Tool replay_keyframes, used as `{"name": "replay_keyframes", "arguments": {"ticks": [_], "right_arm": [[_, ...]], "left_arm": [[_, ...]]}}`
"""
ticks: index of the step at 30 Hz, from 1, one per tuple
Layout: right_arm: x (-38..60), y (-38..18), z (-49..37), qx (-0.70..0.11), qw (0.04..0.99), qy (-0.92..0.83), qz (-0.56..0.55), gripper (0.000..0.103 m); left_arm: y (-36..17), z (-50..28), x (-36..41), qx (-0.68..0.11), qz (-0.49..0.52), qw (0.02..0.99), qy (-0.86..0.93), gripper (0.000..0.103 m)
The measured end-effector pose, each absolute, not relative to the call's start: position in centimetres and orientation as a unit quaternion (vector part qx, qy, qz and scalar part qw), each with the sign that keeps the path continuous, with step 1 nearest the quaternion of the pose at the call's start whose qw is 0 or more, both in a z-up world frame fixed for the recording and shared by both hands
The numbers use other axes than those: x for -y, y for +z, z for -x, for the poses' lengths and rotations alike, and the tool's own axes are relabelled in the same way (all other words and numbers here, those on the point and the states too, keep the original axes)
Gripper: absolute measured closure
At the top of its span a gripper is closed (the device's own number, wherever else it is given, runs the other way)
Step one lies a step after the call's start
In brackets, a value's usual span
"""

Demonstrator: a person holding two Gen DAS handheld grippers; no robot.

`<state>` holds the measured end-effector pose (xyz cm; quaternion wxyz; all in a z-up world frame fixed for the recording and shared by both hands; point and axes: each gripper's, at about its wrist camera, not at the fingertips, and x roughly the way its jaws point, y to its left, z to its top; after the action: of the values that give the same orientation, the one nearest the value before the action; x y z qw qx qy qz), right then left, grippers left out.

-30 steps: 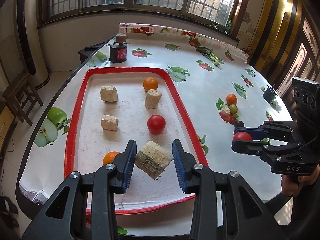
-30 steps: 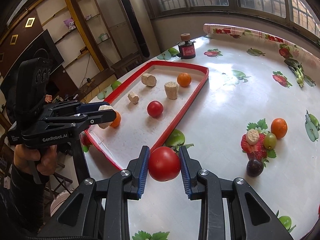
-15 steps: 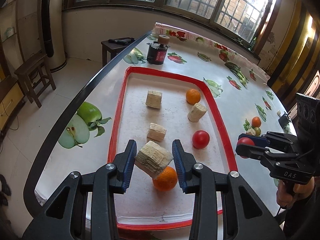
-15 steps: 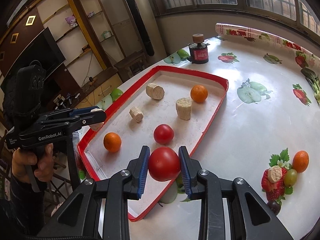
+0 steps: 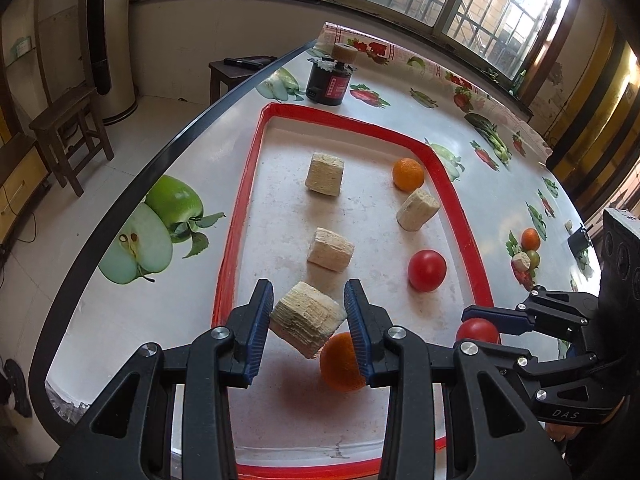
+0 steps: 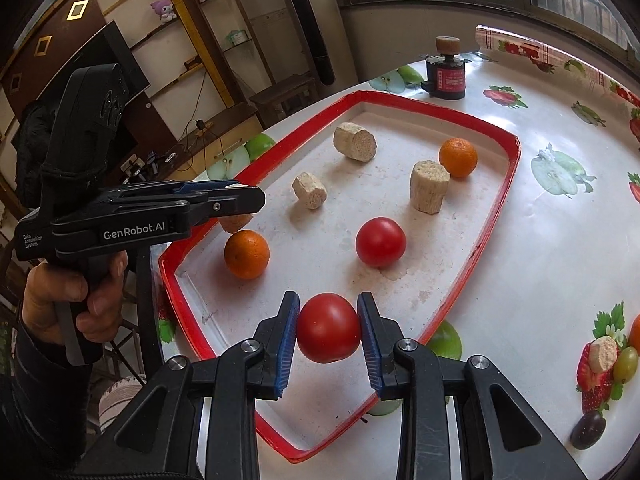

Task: Organize fruits
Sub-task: 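Carry tomato and bread block into the red tray and open both tools, then move both open tools back to the remaining pile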

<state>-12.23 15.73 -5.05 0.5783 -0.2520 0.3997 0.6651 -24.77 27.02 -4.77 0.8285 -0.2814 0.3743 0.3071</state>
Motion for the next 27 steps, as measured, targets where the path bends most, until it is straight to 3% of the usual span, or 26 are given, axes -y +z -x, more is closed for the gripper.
{"name": "replay_keyframes", "arguments": {"ticks": [15, 17, 18, 20, 22, 27], "right_arm": [[-16.4, -6.6, 12.4, -0.406, 0.578, 0.657, 0.265, 0.071], [-16.5, -6.6, 12.4, -0.405, 0.578, 0.656, 0.266, 0.07], [-16.4, -6.6, 12.5, -0.405, 0.579, 0.656, 0.267, 0.07], [-16.3, -6.5, 12.4, -0.404, 0.581, 0.655, 0.264, 0.065], [-16.1, -6.2, 12.4, -0.402, 0.583, 0.657, 0.26, 0.054], [-14.9, -4.7, 12.1, -0.391, 0.589, 0.663, 0.246, 0.051]], "left_arm": [[-6.1, 24.2, -27.1, -0.397, 0.282, 0.815, 0.313, 0.068], [-6.1, 24.2, -27.1, -0.397, 0.283, 0.815, 0.314, 0.066], [-6.1, 24.2, -27.1, -0.397, 0.284, 0.814, 0.314, 0.059], [-5.8, 24.3, -26.9, -0.393, 0.283, 0.815, 0.317, 0.052], [-5.5, 24.3, -26.8, -0.391, 0.283, 0.816, 0.317, 0.051], [-4.7, 24.1, -26.1, -0.388, 0.275, 0.819, 0.322, 0.048]]}}
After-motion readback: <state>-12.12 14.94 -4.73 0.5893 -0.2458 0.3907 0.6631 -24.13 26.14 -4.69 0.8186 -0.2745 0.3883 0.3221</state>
